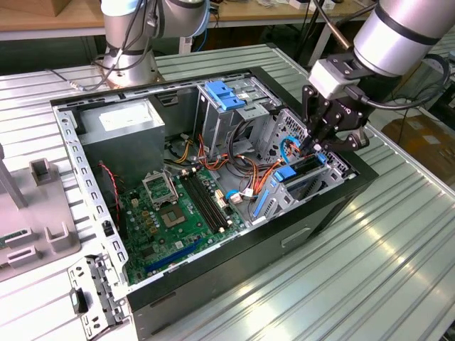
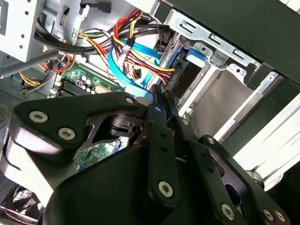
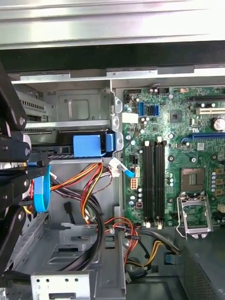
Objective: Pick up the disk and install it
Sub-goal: 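Insert the second disk wire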
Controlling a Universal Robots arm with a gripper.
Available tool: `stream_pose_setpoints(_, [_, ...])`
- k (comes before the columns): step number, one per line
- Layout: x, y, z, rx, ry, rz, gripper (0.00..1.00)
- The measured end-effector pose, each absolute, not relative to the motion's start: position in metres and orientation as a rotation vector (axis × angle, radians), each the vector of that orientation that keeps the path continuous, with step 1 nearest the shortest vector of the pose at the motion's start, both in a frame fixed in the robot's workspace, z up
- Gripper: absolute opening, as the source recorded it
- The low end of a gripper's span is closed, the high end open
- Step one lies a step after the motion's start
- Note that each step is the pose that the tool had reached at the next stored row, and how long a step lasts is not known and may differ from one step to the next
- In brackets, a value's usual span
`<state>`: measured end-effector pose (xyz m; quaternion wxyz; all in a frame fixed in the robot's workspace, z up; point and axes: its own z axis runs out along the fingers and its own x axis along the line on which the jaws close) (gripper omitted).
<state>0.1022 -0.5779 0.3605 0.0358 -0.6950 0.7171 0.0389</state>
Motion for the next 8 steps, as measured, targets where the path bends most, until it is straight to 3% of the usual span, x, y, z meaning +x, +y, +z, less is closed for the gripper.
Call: stream_pose_setpoints(8, [0.1022, -0.5808, 0.3554, -2.17, 2.17, 0.122, 0.16])
